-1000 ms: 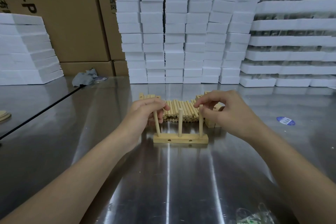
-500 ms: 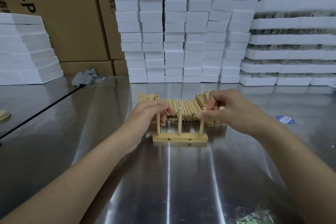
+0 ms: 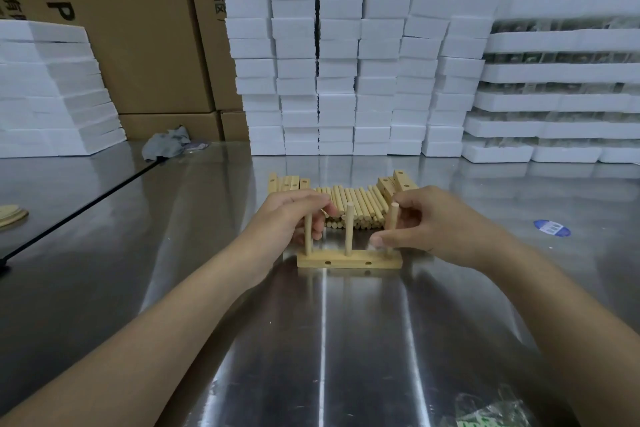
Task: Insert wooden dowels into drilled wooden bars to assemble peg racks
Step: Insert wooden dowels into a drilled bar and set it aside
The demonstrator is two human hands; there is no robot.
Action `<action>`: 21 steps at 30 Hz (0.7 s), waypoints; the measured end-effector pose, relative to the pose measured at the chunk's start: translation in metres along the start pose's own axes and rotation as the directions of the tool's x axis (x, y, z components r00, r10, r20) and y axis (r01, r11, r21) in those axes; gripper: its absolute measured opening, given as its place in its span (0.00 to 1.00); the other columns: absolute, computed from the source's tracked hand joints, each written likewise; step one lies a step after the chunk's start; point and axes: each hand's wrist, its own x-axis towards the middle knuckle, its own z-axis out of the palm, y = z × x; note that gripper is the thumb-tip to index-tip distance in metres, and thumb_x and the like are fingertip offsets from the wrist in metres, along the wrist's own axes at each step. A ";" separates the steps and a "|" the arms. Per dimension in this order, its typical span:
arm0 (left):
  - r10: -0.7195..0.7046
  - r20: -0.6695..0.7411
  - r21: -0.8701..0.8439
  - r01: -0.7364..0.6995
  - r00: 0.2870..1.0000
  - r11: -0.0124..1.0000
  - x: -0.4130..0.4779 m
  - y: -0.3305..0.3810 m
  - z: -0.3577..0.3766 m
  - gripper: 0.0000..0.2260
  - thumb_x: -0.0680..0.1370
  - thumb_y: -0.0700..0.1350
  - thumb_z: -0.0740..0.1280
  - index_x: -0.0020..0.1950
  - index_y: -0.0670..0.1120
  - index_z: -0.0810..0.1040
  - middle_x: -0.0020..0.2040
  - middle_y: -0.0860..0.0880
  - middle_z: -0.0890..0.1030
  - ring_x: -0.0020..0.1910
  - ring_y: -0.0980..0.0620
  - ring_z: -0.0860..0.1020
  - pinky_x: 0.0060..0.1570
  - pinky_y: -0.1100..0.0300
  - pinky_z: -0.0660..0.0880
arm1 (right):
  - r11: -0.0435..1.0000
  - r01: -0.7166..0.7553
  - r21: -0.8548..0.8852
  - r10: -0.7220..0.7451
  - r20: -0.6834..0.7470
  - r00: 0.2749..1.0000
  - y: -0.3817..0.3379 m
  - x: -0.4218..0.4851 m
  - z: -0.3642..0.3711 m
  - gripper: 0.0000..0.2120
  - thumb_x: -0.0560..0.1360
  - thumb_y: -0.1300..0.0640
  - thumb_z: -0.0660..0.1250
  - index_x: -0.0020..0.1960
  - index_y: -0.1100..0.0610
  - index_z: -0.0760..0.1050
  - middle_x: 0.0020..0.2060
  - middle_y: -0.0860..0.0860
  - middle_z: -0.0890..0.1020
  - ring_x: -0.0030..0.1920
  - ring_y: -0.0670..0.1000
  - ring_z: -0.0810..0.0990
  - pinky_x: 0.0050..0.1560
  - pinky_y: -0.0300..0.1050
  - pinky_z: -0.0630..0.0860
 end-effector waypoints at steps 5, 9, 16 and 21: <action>-0.001 0.052 0.054 -0.002 0.999 0.999 -0.001 0.003 -0.004 0.15 0.79 0.57 0.68 0.48 0.48 0.88 0.40 0.48 0.81 0.41 0.52 0.80 0.39 0.65 0.76 | 0.996 -0.024 -0.087 0.031 0.071 0.997 0.001 0.000 0.005 0.16 0.69 0.46 0.83 0.41 0.57 0.83 0.34 0.50 0.82 0.34 0.44 0.76 0.35 0.35 0.70; -0.062 0.189 0.300 0.002 0.980 0.954 -0.003 0.006 -0.008 0.08 0.81 0.56 0.72 0.52 0.55 0.88 0.46 0.55 0.85 0.46 0.57 0.82 0.41 0.69 0.75 | 0.994 -0.030 -0.109 0.035 0.038 0.999 0.002 0.002 0.007 0.17 0.68 0.44 0.83 0.41 0.55 0.83 0.34 0.49 0.81 0.33 0.45 0.75 0.34 0.35 0.70; -0.056 0.200 0.455 -0.042 0.978 0.890 -0.003 0.001 -0.011 0.08 0.74 0.48 0.82 0.52 0.53 0.89 0.47 0.52 0.86 0.45 0.59 0.82 0.50 0.67 0.77 | 1.000 -0.016 -0.024 0.019 0.143 0.990 0.003 0.001 0.011 0.09 0.70 0.49 0.83 0.38 0.48 0.84 0.33 0.45 0.81 0.34 0.40 0.76 0.36 0.33 0.71; -0.152 0.272 0.559 -0.027 0.950 0.828 -0.003 0.001 -0.019 0.12 0.72 0.51 0.83 0.55 0.56 0.88 0.49 0.57 0.85 0.51 0.59 0.83 0.54 0.65 0.78 | 0.997 -0.048 -0.064 0.057 0.140 0.989 0.004 0.002 0.012 0.23 0.66 0.41 0.84 0.34 0.54 0.74 0.30 0.47 0.72 0.33 0.46 0.69 0.36 0.43 0.65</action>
